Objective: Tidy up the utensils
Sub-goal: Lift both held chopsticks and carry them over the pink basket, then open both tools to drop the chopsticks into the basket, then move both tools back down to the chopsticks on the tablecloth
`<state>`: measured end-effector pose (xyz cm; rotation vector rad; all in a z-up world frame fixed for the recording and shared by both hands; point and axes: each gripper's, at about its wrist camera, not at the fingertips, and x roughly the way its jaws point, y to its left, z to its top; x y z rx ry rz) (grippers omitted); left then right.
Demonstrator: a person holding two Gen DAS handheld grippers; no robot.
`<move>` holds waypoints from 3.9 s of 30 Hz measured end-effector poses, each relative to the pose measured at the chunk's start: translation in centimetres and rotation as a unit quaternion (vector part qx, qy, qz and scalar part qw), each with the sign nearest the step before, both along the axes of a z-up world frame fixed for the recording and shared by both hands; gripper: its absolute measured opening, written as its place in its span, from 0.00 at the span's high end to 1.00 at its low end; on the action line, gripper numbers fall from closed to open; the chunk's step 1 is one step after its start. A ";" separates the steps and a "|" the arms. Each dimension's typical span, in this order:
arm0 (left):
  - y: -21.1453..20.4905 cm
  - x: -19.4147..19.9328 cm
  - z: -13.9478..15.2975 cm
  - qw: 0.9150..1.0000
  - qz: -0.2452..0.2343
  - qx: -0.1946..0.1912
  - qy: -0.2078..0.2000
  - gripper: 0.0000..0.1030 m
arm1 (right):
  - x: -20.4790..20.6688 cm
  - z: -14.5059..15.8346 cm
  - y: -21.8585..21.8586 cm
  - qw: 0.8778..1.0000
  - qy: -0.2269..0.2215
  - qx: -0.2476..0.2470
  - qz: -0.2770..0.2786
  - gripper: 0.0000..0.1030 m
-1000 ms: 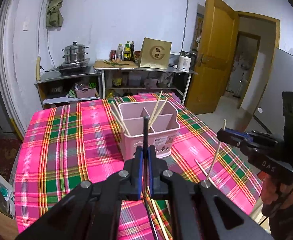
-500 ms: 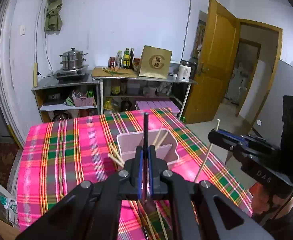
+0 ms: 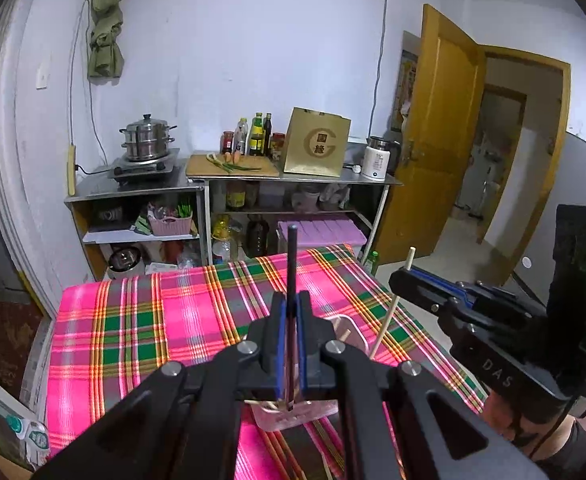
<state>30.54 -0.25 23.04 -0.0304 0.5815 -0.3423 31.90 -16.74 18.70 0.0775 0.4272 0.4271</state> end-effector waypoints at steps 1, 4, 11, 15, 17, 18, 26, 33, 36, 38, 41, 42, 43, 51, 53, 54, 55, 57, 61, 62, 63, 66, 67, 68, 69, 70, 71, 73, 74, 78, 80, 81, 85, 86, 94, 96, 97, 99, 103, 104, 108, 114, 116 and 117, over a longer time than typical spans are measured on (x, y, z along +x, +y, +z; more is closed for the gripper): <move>0.1 0.4 0.0 1.000 0.000 -0.001 0.001 0.95 | 0.4 0.0 0.1 1.000 0.000 0.000 0.000 0.95; 0.2 1.2 -0.1 1.000 0.001 -0.002 -0.001 0.95 | 1.3 0.0 0.6 1.000 -0.002 -0.001 0.001 0.95; 0.1 2.7 -1.6 1.000 -0.006 -0.005 0.006 0.95 | 3.5 -1.1 1.4 1.000 -0.002 -0.001 0.002 0.95; -0.1 3.3 -3.4 1.000 -0.013 -0.002 0.022 0.95 | 4.7 -3.0 1.7 1.000 0.014 -0.008 0.003 0.95; -0.3 3.6 -4.2 0.999 -0.014 -0.003 0.030 0.95 | 5.2 -4.2 1.7 1.000 0.025 -0.010 0.003 0.95; -0.3 3.6 -4.7 0.999 -0.015 -0.003 0.034 0.95 | 5.4 -4.7 1.6 0.999 0.031 -0.010 0.002 0.95; -0.8 3.5 -8.0 0.998 -0.021 0.007 0.066 0.95 | 5.5 -8.9 1.2 0.997 0.077 -0.021 0.005 0.95; -0.6 2.6 -9.6 0.997 -0.016 0.007 0.075 0.94 | 4.4 -10.3 0.6 0.995 0.093 -0.023 0.016 0.90; -0.1 1.6 -9.8 0.997 -0.013 -0.003 0.075 0.91 | 3.3 -10.2 0.2 0.996 0.088 -0.021 0.020 0.80; 0.1 0.5 -10.1 0.998 -0.006 -0.001 0.068 0.81 | 2.2 -10.2 -0.5 0.996 0.087 -0.017 0.018 0.80; 0.6 -1.6 -10.7 0.998 -0.004 -0.004 0.058 0.73 | 0.5 -10.3 -1.8 0.996 0.083 -0.013 0.006 0.71; 0.6 -2.2 -10.9 0.998 -0.004 -0.004 0.055 0.73 | -0.4 -10.4 -2.4 0.997 0.081 -0.008 0.003 0.71; 0.7 -3.3 -11.2 0.999 -0.004 -0.003 0.051 0.72 | -1.3 -10.6 -2.8 0.997 0.081 -0.006 0.000 0.71; 0.7 -10.4 -14.8 0.999 -0.004 -0.004 0.042 0.70 | -9.7 -12.5 -5.7 0.997 0.080 -0.009 -0.014 0.70; 0.5 -12.1 -15.7 0.999 -0.005 -0.006 0.042 0.70 | -11.6 -13.3 -6.1 0.997 0.082 -0.011 -0.013 0.70; 0.4 -12.8 -16.1 0.999 -0.007 -0.005 0.042 0.70 | -12.6 -13.7 -6.3 0.996 0.085 -0.011 -0.014 0.70; 0.3 -13.8 -16.6 0.999 -0.012 -0.004 0.041 0.70 | -13.4 -14.0 -6.5 0.996 0.087 -0.011 -0.015 0.70; 0.1 -15.1 -17.3 0.999 -0.015 -0.002 0.044 0.67 | -15.0 -14.8 -6.8 0.996 0.092 -0.008 -0.013 0.70; 0.1 -17.4 -18.4 0.999 -0.008 -0.005 0.047 0.62 | -17.6 -16.0 -7.3 0.995 0.095 -0.016 -0.013 0.70; 0.2 -17.8 -18.6 0.999 -0.006 -0.007 0.048 0.62 | -18.2 -16.3 -7.4 0.995 0.096 -0.017 -0.013 0.70; 0.3 -18.1 -18.7 0.999 -0.003 -0.010 0.050 0.62 | -18.8 -16.5 -7.4 0.995 0.097 -0.016 -0.012 0.70; 0.2 -18.9 -19.0 0.998 0.002 -0.013 0.054 0.62 | -19.7 -16.9 -7.5 0.995 0.100 -0.014 -0.008 0.70; 0.1 -19.1 -19.1 0.998 0.003 -0.011 0.055 0.62 | -20.0 -17.1 -7.5 0.995 0.100 -0.017 -0.008 0.70; 0.1 -19.2 -19.3 0.998 0.003 -0.008 0.055 0.62 | -20.2 -17.3 -7.4 0.995 0.101 -0.021 -0.007 0.70; -0.1 -19.4 -19.4 0.998 0.002 -0.006 0.056 0.62 | -20.3 -17.4 -7.4 0.995 0.101 -0.024 -0.008 0.70; -0.2 -19.4 -19.6 0.998 -0.001 -0.002 0.056 0.62 | -20.4 -17.6 -7.4 0.994 0.102 -0.030 -0.010 0.70; -0.3 -19.5 -19.7 0.998 -0.004 0.001 0.057 0.62 | -20.4 -17.8 -7.3 0.994 0.104 -0.034 -0.010 0.70; -0.7 -19.4 -20.0 0.998 -0.007 0.010 0.058 0.62 | -20.3 -18.1 -7.5 0.994 0.107 -0.037 -0.012 0.70; -0.8 -19.2 -20.1 0.998 -0.007 0.013 0.059 0.62 | -20.1 -18.2 -7.6 0.993 0.109 -0.036 -0.013 0.70; -0.8 -18.4 -20.8 0.997 -0.004 0.018 0.071 0.62 | -19.5 -18.6 -8.2 0.992 0.118 -0.035 -0.023 0.70; -0.7 -18.0 -21.1 0.997 -0.003 0.021 0.078 0.62 | -19.5 -18.8 -8.3 0.992 0.121 -0.035 -0.026 0.70; -0.8 -17.7 -21.3 0.997 -0.003 0.023 0.080 0.62 | -19.3 -18.9 -8.4 0.991 0.125 -0.037 -0.029 0.70; -0.9 -15.8 -22.1 0.994 0.003 0.041 0.098 0.64 | -18.1 -19.4 -8.7 0.989 0.139 -0.044 -0.039 0.70; -1.0 -15.1 -22.3 0.994 0.001 0.043 0.103 0.65 | -17.7 -19.5 -8.7 0.988 0.143 -0.047 -0.042 0.70; -1.1 -9.9 -24.2 0.986 -0.007 0.056 0.156 0.71 | -14.0 -20.7 -9.5 0.981 0.172 -0.064 -0.061 0.71; -1.2 -8.9 -24.4 0.985 -0.009 0.057 0.164 0.71 | -13.0 -21.1 -9.7 0.980 0.179 -0.065 -0.063 0.71; -1.3 -8.4 -24.4 0.984 -0.010 0.055 0.167 0.71 | -12.7 -21.2 -9.7 0.979 0.181 -0.066 -0.063 0.71; -1.5 -7.6 -24.5 0.984 -0.011 0.053 0.172 0.71 | -11.8 -21.7 -9.6 0.977 0.188 -0.073 -0.066 0.71; -1.8 -6.5 -24.7 0.982 -0.012 0.053 0.180 0.71 | -10.4 -22.5 -9.6 0.974 0.200 -0.078 -0.069 0.73; -2.0 -6.3 -24.7 0.982 -0.012 0.055 0.180 0.72 | -10.1 -22.6 -9.6 0.974 0.202 -0.078 -0.070 0.73; -2.4 -5.5 -24.9 0.981 -0.012 0.064 0.184 0.75 | -8.9 -23.1 -9.6 0.972 0.209 -0.083 -0.072 0.73; -2.6 -4.7 -25.2 0.978 -0.012 0.077 0.192 0.78 | -7.4 -23.7 -9.5 0.968 0.222 -0.093 -0.073 0.74; -2.7 -4.5 -25.2 0.978 -0.012 0.081 0.194 0.78 | -7.0 -23.7 -9.4 0.967 0.224 -0.097 -0.072 0.74; -2.7 -4.4 -25.3 0.977 -0.012 0.082 0.195 0.79 | -6.8 -23.8 -9.3 0.967 0.225 -0.099 -0.071 0.74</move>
